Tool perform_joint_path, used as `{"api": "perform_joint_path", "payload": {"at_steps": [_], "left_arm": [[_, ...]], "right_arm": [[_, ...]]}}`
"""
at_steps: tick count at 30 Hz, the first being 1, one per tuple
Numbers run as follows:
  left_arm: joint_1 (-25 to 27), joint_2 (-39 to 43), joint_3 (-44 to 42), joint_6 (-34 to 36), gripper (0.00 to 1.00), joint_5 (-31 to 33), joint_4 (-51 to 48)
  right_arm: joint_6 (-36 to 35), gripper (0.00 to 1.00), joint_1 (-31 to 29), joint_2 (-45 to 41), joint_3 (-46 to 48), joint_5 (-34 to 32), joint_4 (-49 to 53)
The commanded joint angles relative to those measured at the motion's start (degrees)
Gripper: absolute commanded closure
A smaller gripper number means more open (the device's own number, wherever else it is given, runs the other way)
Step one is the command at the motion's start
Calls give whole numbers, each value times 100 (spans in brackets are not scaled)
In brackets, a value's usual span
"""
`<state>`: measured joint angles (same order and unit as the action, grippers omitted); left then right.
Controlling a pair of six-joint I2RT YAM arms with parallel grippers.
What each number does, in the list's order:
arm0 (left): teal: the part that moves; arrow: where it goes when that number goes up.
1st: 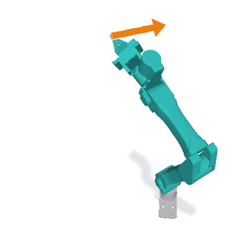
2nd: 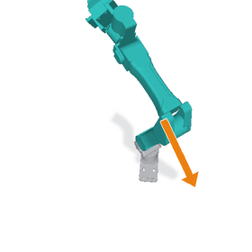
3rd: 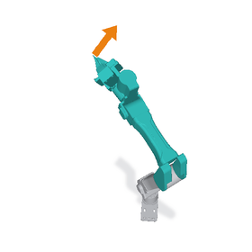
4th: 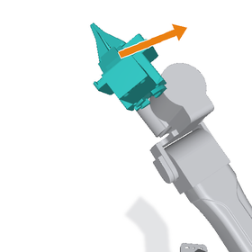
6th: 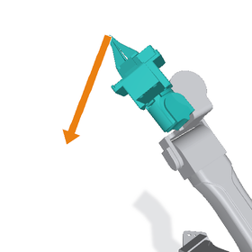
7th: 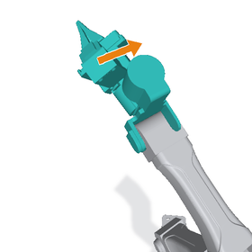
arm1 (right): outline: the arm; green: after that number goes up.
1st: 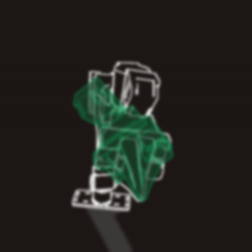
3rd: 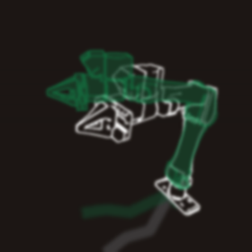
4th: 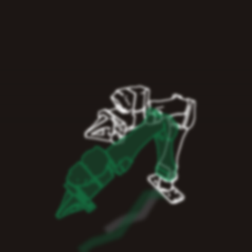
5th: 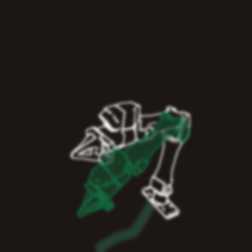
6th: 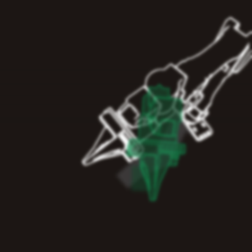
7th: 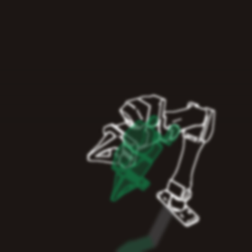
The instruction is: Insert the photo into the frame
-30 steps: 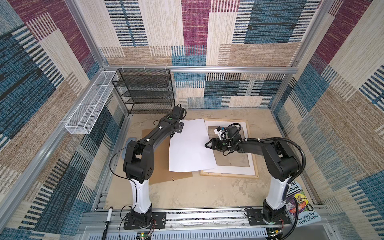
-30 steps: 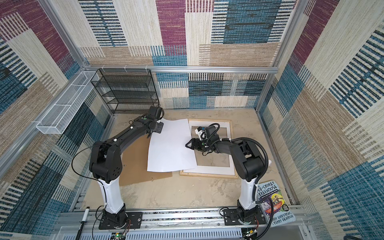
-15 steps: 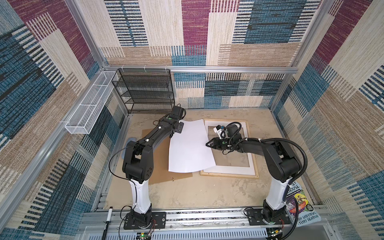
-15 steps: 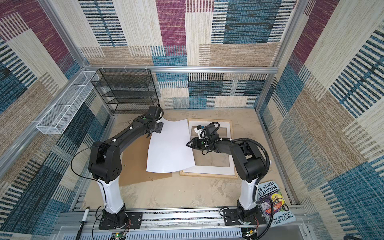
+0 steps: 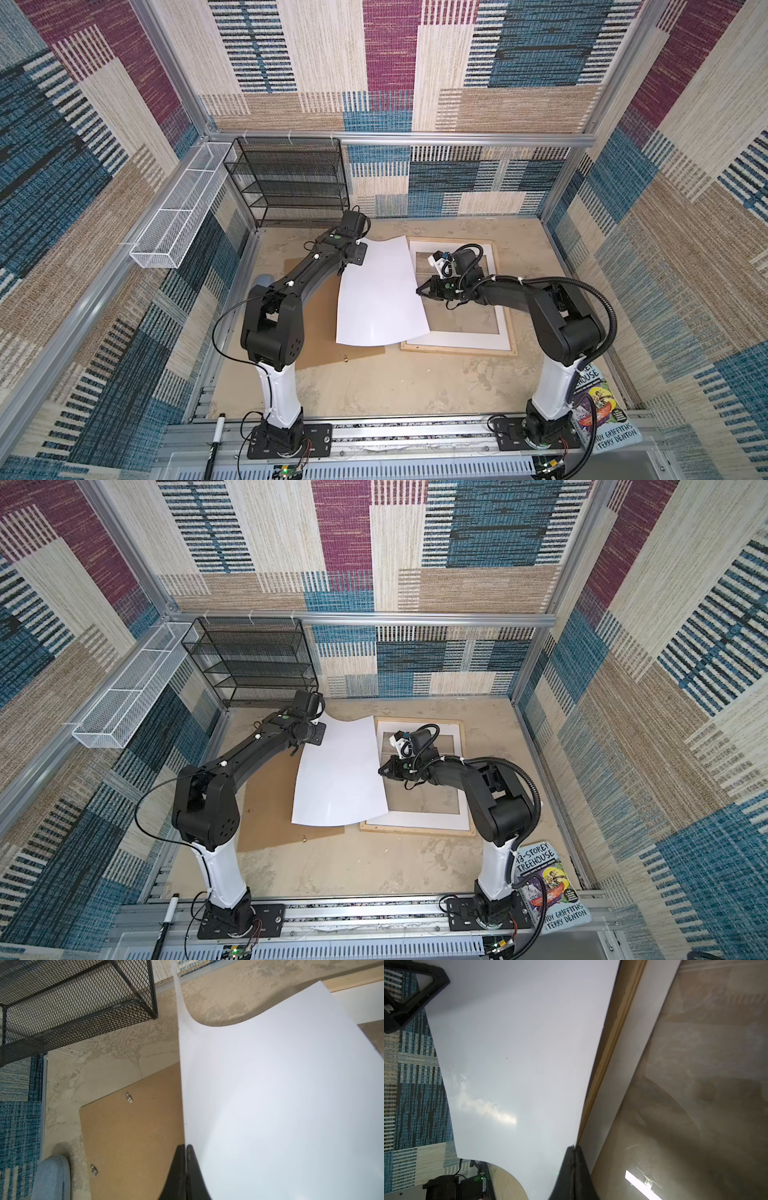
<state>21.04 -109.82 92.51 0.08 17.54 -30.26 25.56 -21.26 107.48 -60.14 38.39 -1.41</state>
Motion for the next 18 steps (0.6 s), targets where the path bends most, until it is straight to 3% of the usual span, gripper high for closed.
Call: {"api": "perform_joint_path", "payload": {"at_steps": [1, 8, 18], "left_arm": [[-3, 105, -31, -236, 100, -266, 83], [6, 289, -170, -834, 100, -1005, 200], [23, 409, -688, -1904, 100, -2252, 1114]], "right_arm": [[-154, 100, -1, -150, -55, -114, 138], [-479, 100, 57, -709, 141, -665, 897], [-716, 100, 659, -1795, 603, -1204, 1802]]}}
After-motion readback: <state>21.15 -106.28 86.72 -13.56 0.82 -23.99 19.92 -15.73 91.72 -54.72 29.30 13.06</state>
